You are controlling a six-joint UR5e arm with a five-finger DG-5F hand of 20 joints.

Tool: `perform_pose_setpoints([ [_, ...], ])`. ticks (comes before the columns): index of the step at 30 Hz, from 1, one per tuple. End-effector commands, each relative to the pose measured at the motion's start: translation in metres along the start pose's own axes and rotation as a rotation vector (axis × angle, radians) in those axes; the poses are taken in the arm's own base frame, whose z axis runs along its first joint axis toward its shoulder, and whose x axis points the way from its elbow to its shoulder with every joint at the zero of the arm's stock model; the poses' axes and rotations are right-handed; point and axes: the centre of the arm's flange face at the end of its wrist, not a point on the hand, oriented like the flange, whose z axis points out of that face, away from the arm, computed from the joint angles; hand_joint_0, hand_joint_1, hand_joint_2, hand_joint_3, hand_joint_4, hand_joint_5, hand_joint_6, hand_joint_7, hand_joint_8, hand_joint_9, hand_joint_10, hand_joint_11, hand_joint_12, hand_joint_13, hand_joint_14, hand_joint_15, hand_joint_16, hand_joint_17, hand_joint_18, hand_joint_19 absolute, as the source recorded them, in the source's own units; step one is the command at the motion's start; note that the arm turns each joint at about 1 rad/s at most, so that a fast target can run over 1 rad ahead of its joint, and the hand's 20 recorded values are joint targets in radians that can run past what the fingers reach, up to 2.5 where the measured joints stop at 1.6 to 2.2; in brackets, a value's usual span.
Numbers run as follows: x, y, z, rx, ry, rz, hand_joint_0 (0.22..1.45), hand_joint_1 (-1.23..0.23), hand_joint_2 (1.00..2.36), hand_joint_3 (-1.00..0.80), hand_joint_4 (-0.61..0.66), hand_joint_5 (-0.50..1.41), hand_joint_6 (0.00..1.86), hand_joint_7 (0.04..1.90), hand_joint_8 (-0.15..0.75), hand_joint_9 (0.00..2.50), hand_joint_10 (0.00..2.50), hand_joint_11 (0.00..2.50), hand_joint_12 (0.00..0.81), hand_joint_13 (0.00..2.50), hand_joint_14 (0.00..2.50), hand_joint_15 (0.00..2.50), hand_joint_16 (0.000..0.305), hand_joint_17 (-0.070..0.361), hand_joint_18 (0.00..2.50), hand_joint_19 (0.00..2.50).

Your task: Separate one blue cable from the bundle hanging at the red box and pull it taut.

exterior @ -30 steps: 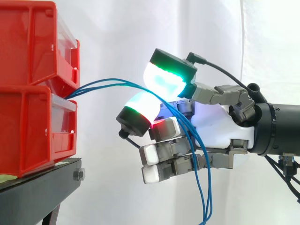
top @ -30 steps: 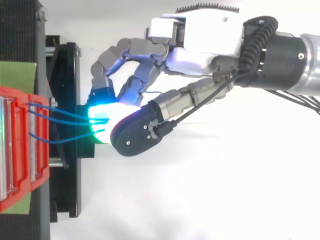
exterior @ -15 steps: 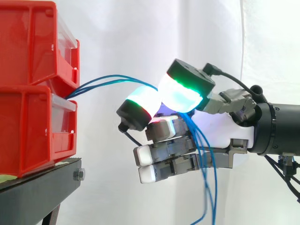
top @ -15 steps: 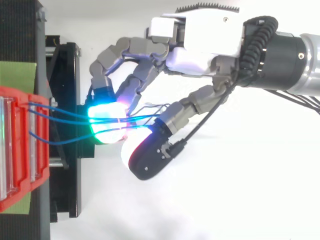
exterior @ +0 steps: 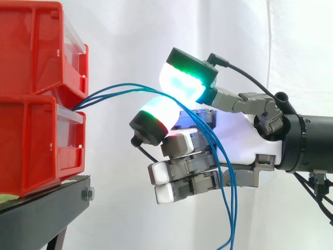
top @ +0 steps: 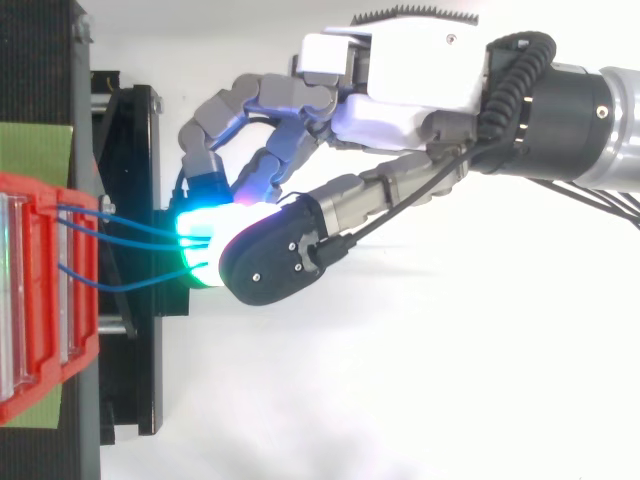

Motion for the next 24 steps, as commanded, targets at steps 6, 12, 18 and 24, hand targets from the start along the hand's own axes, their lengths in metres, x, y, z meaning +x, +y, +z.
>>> perform_pose_setpoints([
  [6, 0.0001, -0.0001, -0.0001, 0.001, 0.000, 0.001, 0.83, -0.96, 1.01, -0.36, 0.03, -0.20, 0.95, 1.09, 0.288, 0.98, 0.02, 1.05, 0.343, 0.79, 0.02, 0.57, 0.046, 0.104, 0.62, 0.46],
  [12, 0.0001, 0.0001, 0.0001, -0.001, 0.000, 0.001, 0.70, -1.07, 1.00, -0.50, -0.04, -0.19, 0.94, 1.12, 0.241, 0.95, 0.02, 1.06, 0.338, 0.76, 0.02, 0.55, 0.046, 0.104, 0.65, 0.39],
  [18, 0.0001, 0.0012, 0.0001, -0.002, 0.000, 0.001, 0.50, -1.05, 1.00, -0.50, 0.00, -0.18, 0.93, 1.08, 0.276, 1.03, 0.02, 1.08, 0.354, 0.79, 0.02, 0.56, 0.049, 0.111, 0.67, 0.42],
  [24, -0.0011, 0.0001, 0.0000, -0.001, -0.001, 0.001, 0.55, -0.63, 1.00, -0.50, 0.02, -0.18, 0.89, 1.05, 0.292, 1.07, 0.02, 1.02, 0.361, 0.81, 0.02, 0.56, 0.048, 0.107, 0.66, 0.47],
])
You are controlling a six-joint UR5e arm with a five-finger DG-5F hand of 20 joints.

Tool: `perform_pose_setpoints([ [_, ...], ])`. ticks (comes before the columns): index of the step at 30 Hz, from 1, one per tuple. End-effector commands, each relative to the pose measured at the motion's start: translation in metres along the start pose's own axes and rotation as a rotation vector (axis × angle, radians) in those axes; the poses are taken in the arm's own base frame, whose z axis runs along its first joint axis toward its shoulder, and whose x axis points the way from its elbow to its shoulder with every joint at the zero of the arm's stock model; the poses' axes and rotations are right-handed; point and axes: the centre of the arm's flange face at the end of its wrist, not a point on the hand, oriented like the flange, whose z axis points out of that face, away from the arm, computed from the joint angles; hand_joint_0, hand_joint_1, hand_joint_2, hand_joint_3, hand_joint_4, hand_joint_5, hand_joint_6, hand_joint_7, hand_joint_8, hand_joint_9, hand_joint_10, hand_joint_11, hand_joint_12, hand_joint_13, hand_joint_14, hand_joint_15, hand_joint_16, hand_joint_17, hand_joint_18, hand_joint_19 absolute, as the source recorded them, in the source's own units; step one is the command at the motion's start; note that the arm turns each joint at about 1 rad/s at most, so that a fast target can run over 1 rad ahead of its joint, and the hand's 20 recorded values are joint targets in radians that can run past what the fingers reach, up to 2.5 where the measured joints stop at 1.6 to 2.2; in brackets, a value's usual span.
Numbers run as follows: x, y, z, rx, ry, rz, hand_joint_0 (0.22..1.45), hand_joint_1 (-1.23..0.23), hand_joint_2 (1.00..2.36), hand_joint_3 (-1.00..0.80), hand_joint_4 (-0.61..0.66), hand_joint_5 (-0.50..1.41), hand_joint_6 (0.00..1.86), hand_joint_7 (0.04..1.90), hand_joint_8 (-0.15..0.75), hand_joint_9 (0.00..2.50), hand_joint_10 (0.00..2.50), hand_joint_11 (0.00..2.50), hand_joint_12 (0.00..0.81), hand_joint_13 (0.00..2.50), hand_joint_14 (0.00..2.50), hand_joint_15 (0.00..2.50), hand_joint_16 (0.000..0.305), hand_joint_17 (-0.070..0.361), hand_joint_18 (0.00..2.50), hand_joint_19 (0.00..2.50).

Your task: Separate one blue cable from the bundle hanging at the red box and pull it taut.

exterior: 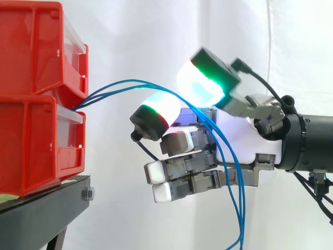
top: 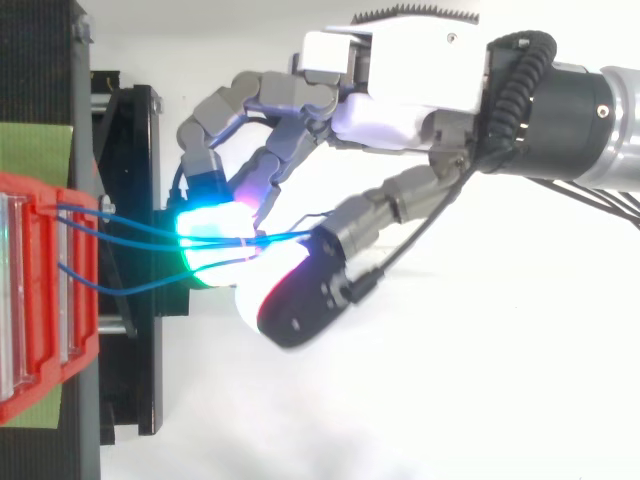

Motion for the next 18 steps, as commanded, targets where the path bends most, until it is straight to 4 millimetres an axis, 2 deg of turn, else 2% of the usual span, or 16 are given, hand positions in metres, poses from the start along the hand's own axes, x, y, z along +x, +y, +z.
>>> perform_pose_setpoints([
  [1, 0.0007, 0.0005, 0.0000, -0.001, 0.001, 0.000, 0.56, -0.63, 1.00, -0.50, 0.02, -0.18, 0.89, 1.06, 0.290, 1.07, 0.02, 1.02, 0.359, 0.81, 0.02, 0.56, 0.047, 0.106, 0.66, 0.48],
  [4, -0.0005, -0.0005, 0.0001, -0.001, -0.001, -0.002, 0.62, -0.69, 1.00, -0.45, 0.02, -0.19, 0.89, 1.09, 0.297, 1.06, 0.02, 1.04, 0.357, 0.81, 0.02, 0.57, 0.046, 0.105, 0.65, 0.48],
  [6, -0.0005, 0.0007, 0.0001, -0.002, -0.001, 0.000, 0.67, -0.80, 1.01, -0.33, 0.02, -0.20, 0.91, 1.11, 0.305, 1.04, 0.02, 1.04, 0.362, 0.80, 0.02, 0.57, 0.047, 0.106, 0.66, 0.47],
  [7, -0.0005, -0.0005, 0.0001, -0.001, -0.001, 0.000, 0.68, -0.83, 1.01, -0.32, 0.01, -0.20, 0.91, 1.11, 0.298, 1.02, 0.02, 1.04, 0.362, 0.80, 0.02, 0.56, 0.047, 0.106, 0.66, 0.46],
  [9, -0.0005, -0.0005, 0.0001, -0.001, -0.001, -0.002, 0.78, -0.94, 1.01, -0.34, 0.04, -0.21, 0.93, 1.06, 0.290, 0.98, 0.02, 1.03, 0.357, 0.78, 0.02, 0.56, 0.047, 0.107, 0.64, 0.44],
  [12, -0.0005, -0.0005, 0.0001, -0.001, -0.001, -0.002, 0.82, -0.96, 1.00, -0.45, 0.02, -0.20, 0.93, 1.08, 0.276, 0.98, 0.02, 1.03, 0.350, 0.77, 0.02, 0.56, 0.047, 0.105, 0.62, 0.44],
  [18, -0.0005, 0.0007, 0.0001, -0.002, -0.001, 0.000, 0.76, -1.03, 1.00, -0.50, -0.05, -0.19, 0.93, 1.11, 0.226, 0.97, 0.02, 1.03, 0.340, 0.76, 0.02, 0.53, 0.046, 0.103, 0.65, 0.39],
])
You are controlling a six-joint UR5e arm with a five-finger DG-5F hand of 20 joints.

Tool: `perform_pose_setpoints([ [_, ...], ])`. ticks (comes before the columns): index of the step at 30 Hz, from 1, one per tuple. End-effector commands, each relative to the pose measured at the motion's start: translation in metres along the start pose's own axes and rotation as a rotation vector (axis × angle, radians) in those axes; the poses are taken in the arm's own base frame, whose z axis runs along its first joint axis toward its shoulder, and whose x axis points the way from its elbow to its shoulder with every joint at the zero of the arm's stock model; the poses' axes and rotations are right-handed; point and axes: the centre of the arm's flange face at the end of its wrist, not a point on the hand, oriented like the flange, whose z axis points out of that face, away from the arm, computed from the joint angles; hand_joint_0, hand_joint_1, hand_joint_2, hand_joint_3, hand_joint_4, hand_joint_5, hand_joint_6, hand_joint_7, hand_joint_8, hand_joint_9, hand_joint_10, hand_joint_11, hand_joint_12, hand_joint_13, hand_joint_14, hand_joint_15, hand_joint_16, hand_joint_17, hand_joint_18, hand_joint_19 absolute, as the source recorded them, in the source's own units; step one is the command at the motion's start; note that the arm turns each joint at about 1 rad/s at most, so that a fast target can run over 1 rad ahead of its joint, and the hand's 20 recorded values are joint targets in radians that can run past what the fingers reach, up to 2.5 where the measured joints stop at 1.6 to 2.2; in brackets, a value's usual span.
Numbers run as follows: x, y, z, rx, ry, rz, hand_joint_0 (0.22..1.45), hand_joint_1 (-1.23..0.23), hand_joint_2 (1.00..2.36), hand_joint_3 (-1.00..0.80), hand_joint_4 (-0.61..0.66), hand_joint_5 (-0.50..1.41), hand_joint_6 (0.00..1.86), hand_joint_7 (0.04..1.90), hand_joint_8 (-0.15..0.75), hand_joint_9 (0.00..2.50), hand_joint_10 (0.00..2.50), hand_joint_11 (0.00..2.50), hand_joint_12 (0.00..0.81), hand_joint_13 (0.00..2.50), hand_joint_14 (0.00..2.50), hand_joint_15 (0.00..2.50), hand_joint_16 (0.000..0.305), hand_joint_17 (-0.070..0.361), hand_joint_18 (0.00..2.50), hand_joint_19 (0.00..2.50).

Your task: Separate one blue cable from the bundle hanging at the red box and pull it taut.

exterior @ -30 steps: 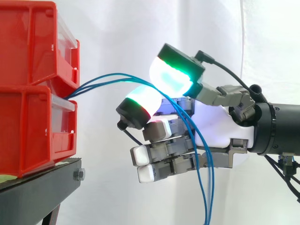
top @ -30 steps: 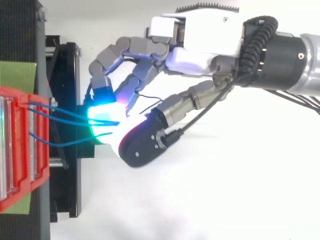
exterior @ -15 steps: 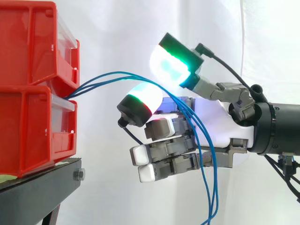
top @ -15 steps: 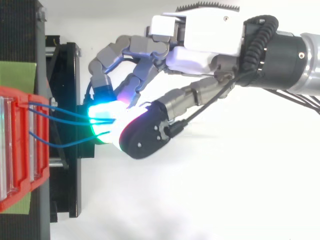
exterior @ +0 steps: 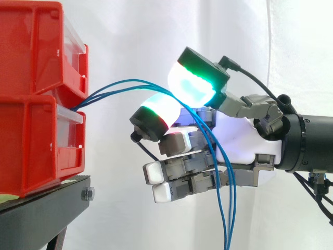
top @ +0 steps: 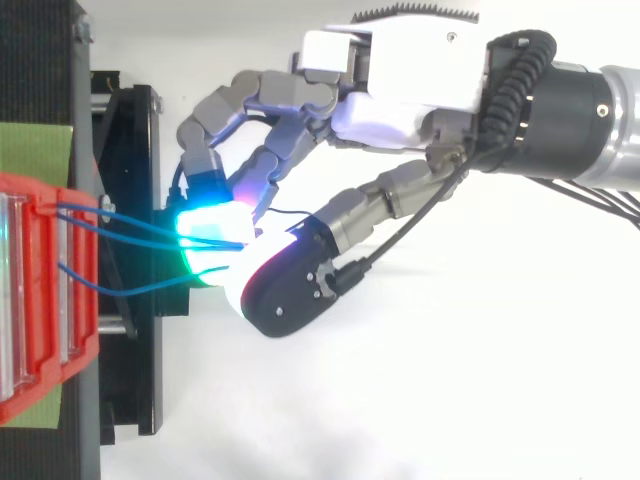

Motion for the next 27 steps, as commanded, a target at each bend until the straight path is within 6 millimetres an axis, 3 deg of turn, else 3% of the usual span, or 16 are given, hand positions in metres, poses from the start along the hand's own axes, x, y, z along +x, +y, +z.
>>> perform_pose_setpoints([
  [1, -0.0006, 0.0011, -0.0001, -0.001, -0.001, 0.001, 0.73, -1.04, 1.00, -0.50, -0.06, -0.19, 0.92, 1.12, 0.217, 0.98, 0.02, 1.04, 0.340, 0.75, 0.02, 0.54, 0.046, 0.102, 0.64, 0.39],
  [5, 0.0006, -0.0001, 0.0001, 0.000, 0.001, 0.001, 0.63, -1.08, 1.00, -0.50, -0.07, -0.19, 0.93, 1.11, 0.213, 0.98, 0.02, 1.05, 0.336, 0.73, 0.02, 0.54, 0.046, 0.102, 0.62, 0.40],
  [9, -0.0006, 0.0011, -0.0001, -0.001, -0.001, 0.001, 0.54, -1.02, 1.00, -0.50, -0.05, -0.19, 0.91, 1.07, 0.236, 1.02, 0.02, 1.05, 0.348, 0.75, 0.02, 0.54, 0.047, 0.106, 0.64, 0.42],
  [11, -0.0006, -0.0001, 0.0000, 0.000, -0.001, 0.001, 0.54, -0.72, 1.00, -0.50, -0.03, -0.18, 0.88, 1.06, 0.251, 1.08, 0.02, 1.00, 0.359, 0.80, 0.02, 0.54, 0.047, 0.106, 0.66, 0.45],
  [13, -0.0018, 0.0001, 0.0000, -0.001, -0.002, 0.001, 0.58, -0.64, 1.00, -0.50, -0.03, -0.17, 0.87, 1.06, 0.256, 1.09, 0.02, 0.99, 0.351, 0.80, 0.02, 0.54, 0.046, 0.103, 0.65, 0.46],
  [20, -0.0053, 0.0021, 0.0004, -0.011, -0.007, 0.002, 0.64, -0.79, 1.01, -0.33, 0.03, -0.20, 0.90, 1.07, 0.291, 1.01, 0.02, 1.02, 0.365, 0.77, 0.02, 0.56, 0.048, 0.108, 0.63, 0.48],
  [23, -0.0065, 0.0009, 0.0003, -0.009, -0.008, 0.001, 0.58, -0.87, 1.00, -0.50, 0.05, -0.20, 0.90, 1.05, 0.299, 0.99, 0.02, 1.04, 0.370, 0.75, 0.02, 0.56, 0.049, 0.111, 0.61, 0.48],
  [27, -0.0065, 0.0021, 0.0003, -0.011, -0.008, 0.002, 0.48, -0.86, 1.00, -0.50, 0.07, -0.20, 0.89, 1.02, 0.323, 0.99, 0.02, 1.02, 0.390, 0.75, 0.02, 0.55, 0.055, 0.123, 0.63, 0.46],
])
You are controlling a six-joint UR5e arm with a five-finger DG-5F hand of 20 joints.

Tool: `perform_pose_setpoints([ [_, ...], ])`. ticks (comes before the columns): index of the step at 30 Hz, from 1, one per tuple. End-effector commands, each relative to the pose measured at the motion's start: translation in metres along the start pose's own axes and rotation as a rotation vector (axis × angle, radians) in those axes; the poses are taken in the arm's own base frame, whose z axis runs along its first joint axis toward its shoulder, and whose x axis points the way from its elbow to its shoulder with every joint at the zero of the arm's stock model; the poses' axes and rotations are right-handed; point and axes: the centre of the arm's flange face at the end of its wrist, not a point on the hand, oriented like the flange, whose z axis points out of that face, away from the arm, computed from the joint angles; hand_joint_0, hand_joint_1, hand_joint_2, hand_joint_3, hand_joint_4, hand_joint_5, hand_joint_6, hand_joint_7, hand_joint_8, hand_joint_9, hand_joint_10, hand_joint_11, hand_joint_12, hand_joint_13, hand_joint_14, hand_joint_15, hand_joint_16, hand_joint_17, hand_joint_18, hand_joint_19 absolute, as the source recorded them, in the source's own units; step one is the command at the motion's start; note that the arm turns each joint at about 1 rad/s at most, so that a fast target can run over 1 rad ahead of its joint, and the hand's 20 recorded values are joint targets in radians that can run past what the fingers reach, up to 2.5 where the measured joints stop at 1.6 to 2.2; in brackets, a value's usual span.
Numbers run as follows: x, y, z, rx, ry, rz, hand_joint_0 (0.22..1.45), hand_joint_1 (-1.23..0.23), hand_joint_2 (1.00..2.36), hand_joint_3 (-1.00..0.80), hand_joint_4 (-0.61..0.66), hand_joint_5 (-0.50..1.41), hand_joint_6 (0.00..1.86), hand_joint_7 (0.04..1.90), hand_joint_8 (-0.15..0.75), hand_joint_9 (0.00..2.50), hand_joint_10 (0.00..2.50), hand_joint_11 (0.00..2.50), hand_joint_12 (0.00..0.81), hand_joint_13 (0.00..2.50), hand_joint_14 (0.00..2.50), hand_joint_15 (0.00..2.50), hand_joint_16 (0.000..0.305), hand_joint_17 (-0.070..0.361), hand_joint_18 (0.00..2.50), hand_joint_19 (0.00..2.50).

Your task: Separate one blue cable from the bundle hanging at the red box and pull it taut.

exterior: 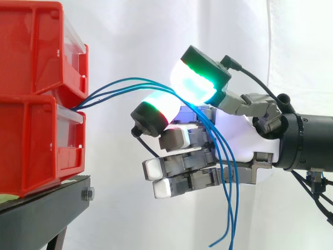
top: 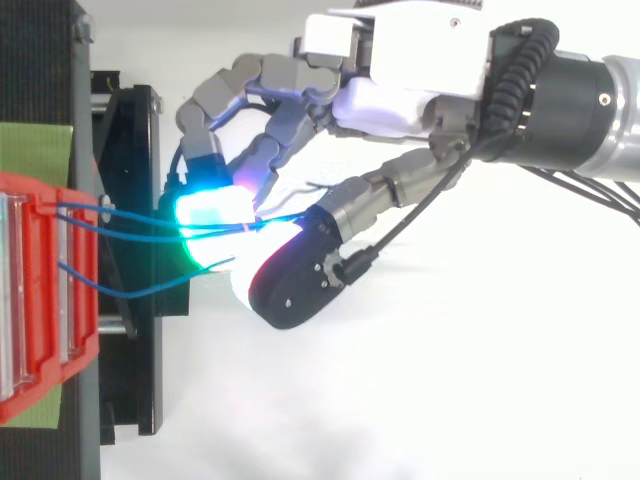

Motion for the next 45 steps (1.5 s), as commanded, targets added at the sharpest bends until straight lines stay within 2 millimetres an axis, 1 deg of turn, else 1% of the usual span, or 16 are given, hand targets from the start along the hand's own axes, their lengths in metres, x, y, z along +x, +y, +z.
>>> perform_pose_setpoints([
  [1, 0.0001, -0.0004, 0.0000, 0.000, 0.000, 0.000, 0.46, -0.86, 1.00, -0.50, 0.08, -0.20, 0.90, 1.00, 0.328, 1.00, 0.02, 1.03, 0.400, 0.76, 0.02, 0.56, 0.056, 0.126, 0.65, 0.46],
  [4, 0.0001, -0.0004, 0.0000, 0.000, 0.000, 0.000, 0.45, -0.79, 1.00, -0.50, 0.09, -0.20, 0.89, 0.97, 0.336, 1.00, 0.01, 1.00, 0.405, 0.76, 0.02, 0.54, 0.057, 0.129, 0.65, 0.45],
  [6, 0.0001, -0.0004, 0.0000, 0.000, 0.000, 0.000, 0.53, -0.70, 1.00, -0.50, 0.07, -0.20, 0.88, 1.02, 0.317, 1.01, 0.02, 1.01, 0.383, 0.75, 0.02, 0.55, 0.052, 0.116, 0.62, 0.47],
  [9, -0.0011, -0.0004, -0.0001, 0.000, -0.001, 0.000, 0.61, -0.72, 1.00, -0.50, 0.06, -0.19, 0.88, 1.06, 0.307, 1.00, 0.02, 1.02, 0.368, 0.75, 0.02, 0.55, 0.049, 0.110, 0.61, 0.48],
  [11, 0.0001, -0.0004, 0.0000, 0.000, 0.000, 0.000, 0.63, -0.76, 1.01, -0.40, 0.06, -0.19, 0.88, 1.07, 0.307, 1.01, 0.02, 1.03, 0.368, 0.75, 0.02, 0.55, 0.049, 0.109, 0.61, 0.47],
  [13, -0.0011, -0.0004, -0.0001, 0.000, -0.001, -0.002, 0.64, -0.76, 1.01, -0.38, 0.07, -0.19, 0.89, 1.07, 0.311, 1.01, 0.02, 1.03, 0.368, 0.75, 0.02, 0.55, 0.049, 0.109, 0.61, 0.48],
  [15, 0.0001, -0.0004, 0.0000, 0.000, 0.000, -0.003, 0.57, -0.67, 1.00, -0.49, 0.08, -0.19, 0.89, 1.04, 0.321, 1.04, 0.02, 1.03, 0.372, 0.76, 0.02, 0.55, 0.049, 0.111, 0.61, 0.49],
  [19, 0.0001, -0.0011, -0.0004, 0.002, 0.000, -0.005, 0.55, -0.57, 1.00, -0.50, 0.09, -0.19, 0.89, 1.04, 0.337, 1.06, 0.02, 1.02, 0.383, 0.77, 0.02, 0.55, 0.051, 0.114, 0.62, 0.49],
  [23, 0.0001, 0.0008, 0.0000, -0.001, 0.000, -0.006, 0.59, -0.52, 1.00, -0.48, 0.08, -0.19, 0.88, 1.05, 0.327, 1.06, 0.02, 1.01, 0.376, 0.76, 0.02, 0.55, 0.049, 0.111, 0.61, 0.50],
  [25, 0.0001, -0.0004, 0.0000, 0.000, 0.000, -0.008, 0.61, -0.56, 1.01, -0.39, 0.08, -0.18, 0.89, 1.08, 0.332, 1.06, 0.02, 1.02, 0.376, 0.76, 0.02, 0.55, 0.049, 0.110, 0.61, 0.50],
  [27, 0.0001, -0.0004, 0.0000, 0.000, 0.000, -0.008, 0.61, -0.68, 1.02, -0.22, 0.11, -0.19, 0.89, 1.18, 0.331, 1.05, 0.02, 1.04, 0.379, 0.77, 0.02, 0.55, 0.049, 0.110, 0.62, 0.49],
  [30, -0.0011, -0.0004, -0.0001, 0.000, -0.001, -0.008, 0.62, -0.73, 1.02, -0.18, 0.08, -0.19, 0.91, 1.16, 0.327, 1.04, 0.02, 1.05, 0.376, 0.78, 0.02, 0.55, 0.049, 0.110, 0.63, 0.48],
  [34, -0.0011, -0.0004, -0.0001, 0.000, -0.001, -0.008, 0.67, -0.82, 1.02, -0.26, 0.06, -0.21, 0.94, 1.03, 0.314, 0.99, 0.02, 1.07, 0.374, 0.78, 0.02, 0.55, 0.049, 0.110, 0.64, 0.46],
  [36, -0.0011, -0.0004, -0.0001, 0.000, -0.001, -0.008, 0.70, -0.84, 1.00, -0.44, 0.09, -0.21, 0.94, 1.00, 0.312, 1.00, 0.02, 1.06, 0.367, 0.78, 0.02, 0.55, 0.049, 0.110, 0.64, 0.46],
  [37, 0.0001, -0.0004, 0.0000, 0.000, 0.000, -0.006, 0.68, -0.81, 1.00, -0.50, 0.10, -0.21, 0.93, 0.98, 0.315, 1.01, 0.02, 1.06, 0.364, 0.79, 0.02, 0.55, 0.049, 0.109, 0.64, 0.46],
  [45, 0.0013, -0.0011, -0.0003, 0.002, 0.002, -0.017, 0.52, -0.60, 1.00, -0.50, 0.13, -0.20, 0.90, 0.98, 0.345, 1.06, 0.02, 1.07, 0.392, 0.79, 0.02, 0.56, 0.053, 0.118, 0.66, 0.49],
])
